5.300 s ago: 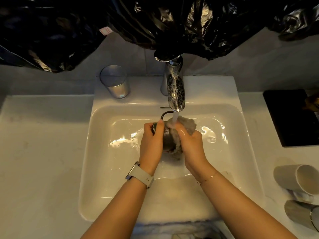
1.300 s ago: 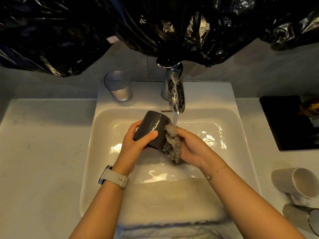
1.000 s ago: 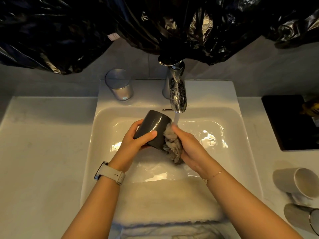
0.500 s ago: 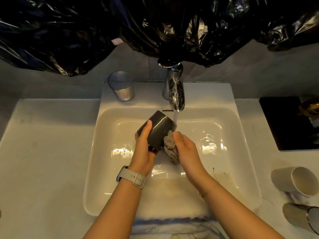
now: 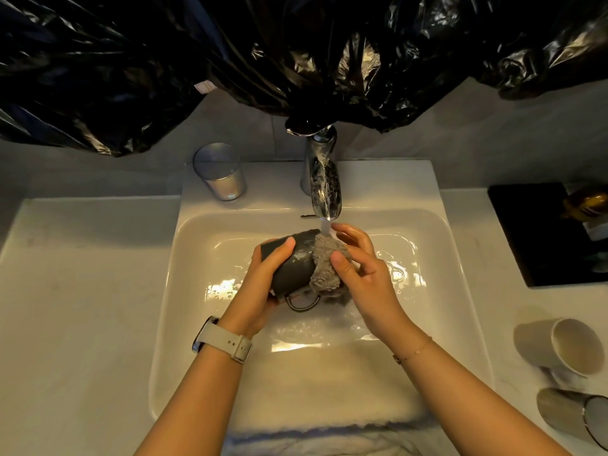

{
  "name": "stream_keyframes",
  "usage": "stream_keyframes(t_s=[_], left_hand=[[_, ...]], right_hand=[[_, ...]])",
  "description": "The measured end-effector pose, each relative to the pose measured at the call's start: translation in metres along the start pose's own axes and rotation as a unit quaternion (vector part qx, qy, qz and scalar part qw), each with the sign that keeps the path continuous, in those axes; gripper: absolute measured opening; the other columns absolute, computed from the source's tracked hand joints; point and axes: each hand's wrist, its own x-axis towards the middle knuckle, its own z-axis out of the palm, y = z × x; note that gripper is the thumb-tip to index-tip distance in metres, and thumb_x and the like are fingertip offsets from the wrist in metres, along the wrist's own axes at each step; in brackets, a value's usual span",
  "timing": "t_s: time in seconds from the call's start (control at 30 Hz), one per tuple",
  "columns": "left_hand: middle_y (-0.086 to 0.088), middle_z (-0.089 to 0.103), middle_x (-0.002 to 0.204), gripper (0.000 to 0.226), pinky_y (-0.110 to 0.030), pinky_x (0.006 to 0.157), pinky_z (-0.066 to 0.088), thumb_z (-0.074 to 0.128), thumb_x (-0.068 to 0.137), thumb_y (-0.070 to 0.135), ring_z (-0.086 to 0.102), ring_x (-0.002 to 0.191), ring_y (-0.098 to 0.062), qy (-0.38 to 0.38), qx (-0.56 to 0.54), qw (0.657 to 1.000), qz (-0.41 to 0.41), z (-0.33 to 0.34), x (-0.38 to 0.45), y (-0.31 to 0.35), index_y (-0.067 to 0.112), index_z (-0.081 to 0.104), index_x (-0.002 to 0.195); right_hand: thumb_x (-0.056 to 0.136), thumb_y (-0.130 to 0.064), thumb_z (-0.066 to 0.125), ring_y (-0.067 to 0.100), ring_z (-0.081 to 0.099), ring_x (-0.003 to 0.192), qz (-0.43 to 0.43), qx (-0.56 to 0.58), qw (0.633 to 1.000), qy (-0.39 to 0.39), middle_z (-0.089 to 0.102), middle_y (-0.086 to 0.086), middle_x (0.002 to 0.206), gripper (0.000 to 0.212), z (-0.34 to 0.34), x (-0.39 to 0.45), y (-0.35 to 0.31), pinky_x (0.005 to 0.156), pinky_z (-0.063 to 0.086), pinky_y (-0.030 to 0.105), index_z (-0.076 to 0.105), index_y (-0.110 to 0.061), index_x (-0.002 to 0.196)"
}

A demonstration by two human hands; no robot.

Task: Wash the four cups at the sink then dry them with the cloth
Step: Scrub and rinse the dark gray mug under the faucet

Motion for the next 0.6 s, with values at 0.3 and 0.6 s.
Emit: stream_keyframes(t_s=[0.3,0.6], left_hand=[[-0.006,0.063,0.111,0.061,-0.033,0.079,0.059,0.081,0.067,0.054,0.067,0.098,-0.017,0.101,0.121,0.971,0.178,0.012,-0.012,-0.02,0.029,0.048,0.112],[-0.007,0.068,0.109,0.041,-0.027,0.07,0.057,0.071,0.083,0.049,0.07,0.095,-0.019,0.097,0.049,0.989,0.097,0.004,0.002,-0.013,0.023,0.052,0.109]], right_hand=[[0.091,-0.026,0.066,0.013,0.057,0.072,0.084,0.06,0.989,0.108,0.059,0.002,0.075,0.014,0.036,0.041,-0.005,0.07,0.05,0.028,0.065,-0.018,0.079],[0.09,-0.01,0.066,-0.001,0.063,0.072,0.01,-0.02,0.997,0.077,0.07,-0.002,0.073,0.012,0.033,0.014,0.002,0.069,0.049,0.013,0.071,-0.008,0.1]])
